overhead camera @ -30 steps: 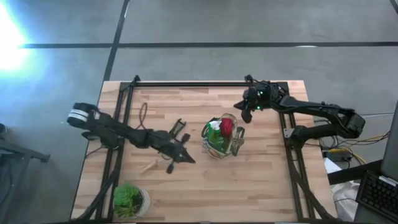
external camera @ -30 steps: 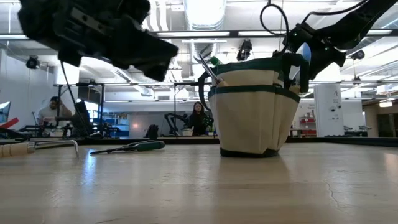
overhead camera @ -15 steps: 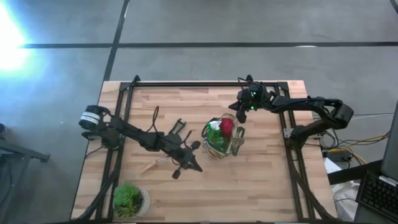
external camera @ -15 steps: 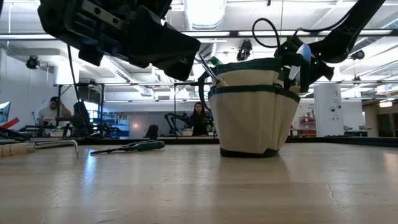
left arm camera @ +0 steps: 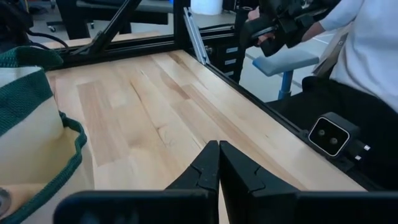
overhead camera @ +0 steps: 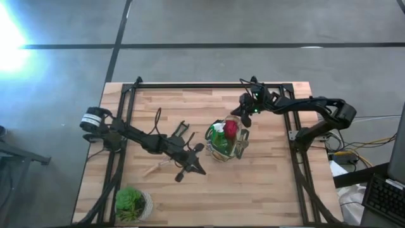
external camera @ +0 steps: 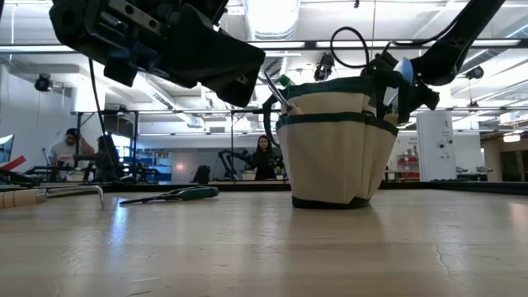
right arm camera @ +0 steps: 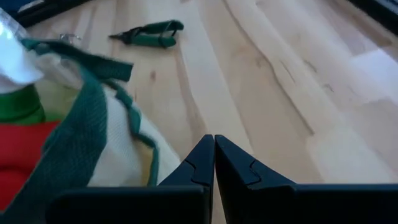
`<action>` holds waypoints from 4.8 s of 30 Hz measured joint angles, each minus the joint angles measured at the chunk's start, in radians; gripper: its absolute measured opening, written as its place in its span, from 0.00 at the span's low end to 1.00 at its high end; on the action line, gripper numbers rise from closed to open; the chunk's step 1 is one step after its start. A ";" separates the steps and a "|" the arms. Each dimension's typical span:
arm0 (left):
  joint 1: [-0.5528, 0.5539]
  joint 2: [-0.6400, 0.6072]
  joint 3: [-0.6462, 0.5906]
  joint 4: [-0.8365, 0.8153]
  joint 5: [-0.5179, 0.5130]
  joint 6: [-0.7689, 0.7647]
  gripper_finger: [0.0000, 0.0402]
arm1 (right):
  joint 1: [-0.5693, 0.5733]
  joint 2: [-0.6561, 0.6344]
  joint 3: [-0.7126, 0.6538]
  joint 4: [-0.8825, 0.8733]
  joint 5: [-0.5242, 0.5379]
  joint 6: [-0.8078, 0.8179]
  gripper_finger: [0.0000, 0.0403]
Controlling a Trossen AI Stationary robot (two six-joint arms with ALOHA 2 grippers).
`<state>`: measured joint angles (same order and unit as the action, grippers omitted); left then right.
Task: Pick & Place Garden tools in Gardening bag
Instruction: Adjust the gardening bag
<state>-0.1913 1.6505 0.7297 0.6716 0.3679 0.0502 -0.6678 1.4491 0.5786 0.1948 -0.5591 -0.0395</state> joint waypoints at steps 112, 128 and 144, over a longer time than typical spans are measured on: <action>-0.077 0.327 0.394 -0.321 0.693 0.295 0.00 | 0.280 -0.695 -0.059 -0.562 0.510 0.017 0.02; -0.049 0.435 0.476 -0.306 0.598 0.261 0.00 | 0.271 -0.695 -0.062 -0.561 0.509 0.012 0.02; -0.048 0.391 0.422 -0.322 0.213 0.228 0.00 | 0.272 -0.695 -0.079 -0.558 0.509 0.013 0.02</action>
<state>-0.2395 2.0412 1.1516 0.3492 0.5807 0.2783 -0.3962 0.7544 0.4992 -0.3637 -0.0505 -0.0261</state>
